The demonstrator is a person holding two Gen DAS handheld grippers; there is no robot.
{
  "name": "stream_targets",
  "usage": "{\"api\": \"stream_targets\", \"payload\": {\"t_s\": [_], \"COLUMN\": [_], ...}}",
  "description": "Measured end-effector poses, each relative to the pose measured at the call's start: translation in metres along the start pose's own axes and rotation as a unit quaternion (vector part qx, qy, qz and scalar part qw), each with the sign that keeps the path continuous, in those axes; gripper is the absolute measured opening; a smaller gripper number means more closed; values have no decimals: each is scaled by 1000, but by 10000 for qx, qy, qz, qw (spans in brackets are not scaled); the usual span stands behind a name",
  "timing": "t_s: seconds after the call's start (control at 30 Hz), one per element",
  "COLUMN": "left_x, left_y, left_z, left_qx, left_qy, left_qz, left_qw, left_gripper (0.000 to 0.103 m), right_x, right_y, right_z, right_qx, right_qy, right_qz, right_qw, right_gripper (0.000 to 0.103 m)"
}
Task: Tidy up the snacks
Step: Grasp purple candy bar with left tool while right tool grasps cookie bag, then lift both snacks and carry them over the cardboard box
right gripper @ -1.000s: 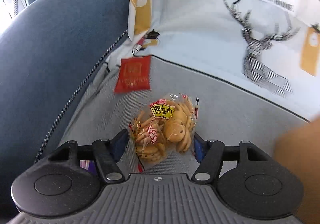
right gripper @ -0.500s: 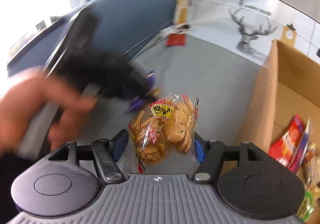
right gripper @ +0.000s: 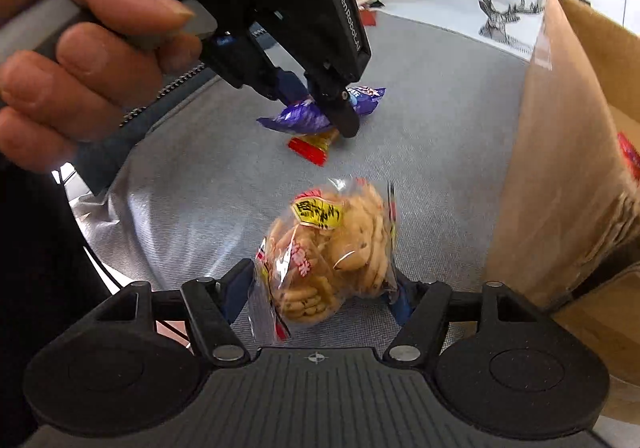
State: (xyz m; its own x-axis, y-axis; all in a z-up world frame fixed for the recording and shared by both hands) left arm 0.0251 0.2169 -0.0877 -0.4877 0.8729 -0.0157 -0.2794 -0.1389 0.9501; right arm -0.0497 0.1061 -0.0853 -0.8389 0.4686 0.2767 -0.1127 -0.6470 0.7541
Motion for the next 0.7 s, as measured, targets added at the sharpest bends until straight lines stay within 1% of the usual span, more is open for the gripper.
{"api": "stream_targets", "payload": {"t_s": [0.1, 0.2, 0.33, 0.4, 0.43, 0.57, 0.7], "left_x": [-2, 0, 3, 5, 7, 14, 17], "left_y": [-4, -5, -6, -7, -6, 2, 9], "left_z": [4, 4, 6, 8, 8, 9, 12], "left_qx": [60, 78, 61, 13, -9, -181, -366], "left_qy": [15, 41, 84, 125, 171, 411, 575], "left_qz": [31, 1, -22, -64, -72, -125, -177], "left_qw": [10000, 10000, 9999, 9999, 9998, 9989, 9975], "left_gripper": [23, 23, 17, 16, 16, 16, 16], "right_x": [-1, -4, -5, -5, -5, -4, -1], "right_y": [1, 3, 1, 1, 1, 4, 6], "right_z": [-1, -3, -3, -3, -4, -5, -6], "right_qx": [-40, -80, -82, -80, -127, -225, -327], "right_qy": [4, -63, -74, -67, -61, -15, 67], "right_qz": [58, 124, 132, 131, 315, 269, 239], "right_qw": [10000, 9999, 9999, 9999, 9994, 9994, 9992], "right_gripper": [71, 71, 72, 72, 71, 66, 65]}}
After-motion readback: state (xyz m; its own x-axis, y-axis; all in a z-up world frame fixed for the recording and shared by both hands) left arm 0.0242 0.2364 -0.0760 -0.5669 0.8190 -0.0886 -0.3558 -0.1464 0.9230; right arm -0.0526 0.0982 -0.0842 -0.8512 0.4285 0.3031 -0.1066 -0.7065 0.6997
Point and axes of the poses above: each gripper's, at about its wrist camera, not at the fingertips, and y roughly against the way its jaws point, x to its left, z to its top, the point moved 2 cm from there along -y, roughly the way its jaws point, and after that the axes turned 12 degrees about z, right-handed, at the moved point
